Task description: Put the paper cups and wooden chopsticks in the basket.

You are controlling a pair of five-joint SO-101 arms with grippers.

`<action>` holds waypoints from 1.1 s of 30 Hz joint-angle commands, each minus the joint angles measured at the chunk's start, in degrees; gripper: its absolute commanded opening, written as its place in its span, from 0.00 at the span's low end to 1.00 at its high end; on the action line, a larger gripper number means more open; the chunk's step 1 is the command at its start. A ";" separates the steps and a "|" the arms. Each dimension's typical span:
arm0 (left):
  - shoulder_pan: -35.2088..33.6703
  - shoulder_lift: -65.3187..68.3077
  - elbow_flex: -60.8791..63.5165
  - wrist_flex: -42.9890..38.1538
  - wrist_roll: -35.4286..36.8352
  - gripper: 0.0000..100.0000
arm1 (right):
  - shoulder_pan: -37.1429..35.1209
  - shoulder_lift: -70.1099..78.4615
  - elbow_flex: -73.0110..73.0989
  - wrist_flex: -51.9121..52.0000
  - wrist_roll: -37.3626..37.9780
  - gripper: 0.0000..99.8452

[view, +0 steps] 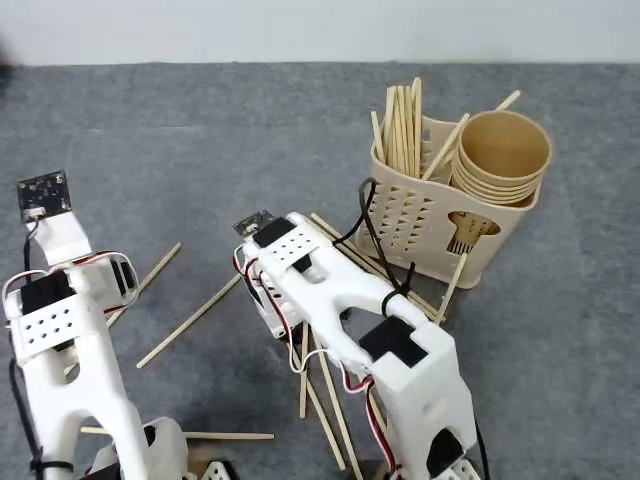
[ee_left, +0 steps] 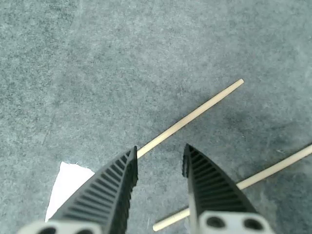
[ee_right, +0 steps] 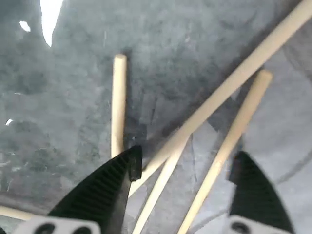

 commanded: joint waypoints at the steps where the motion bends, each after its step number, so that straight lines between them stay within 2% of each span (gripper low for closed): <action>1: -0.18 -2.20 -0.40 -1.23 0.53 0.14 | 2.77 1.54 0.53 -1.98 -0.18 0.14; 8: -0.18 -2.20 -0.40 -1.23 0.53 0.14 | 3.38 1.36 0.53 -2.07 2.73 0.01; 16: -0.18 -2.20 -0.48 -1.23 0.53 0.14 | 3.30 -1.36 0.18 -1.98 6.07 0.01; 20: -0.18 -2.20 -0.48 -1.23 0.53 0.14 | 3.30 -8.31 0.18 -1.54 6.51 0.01; 24: -0.18 -2.20 -0.57 -1.23 0.53 0.14 | 3.30 -15.87 0.26 1.27 10.11 0.01; 33: -0.18 -2.20 -0.66 -1.23 0.53 0.14 | 3.30 -30.29 0.09 5.41 10.64 0.01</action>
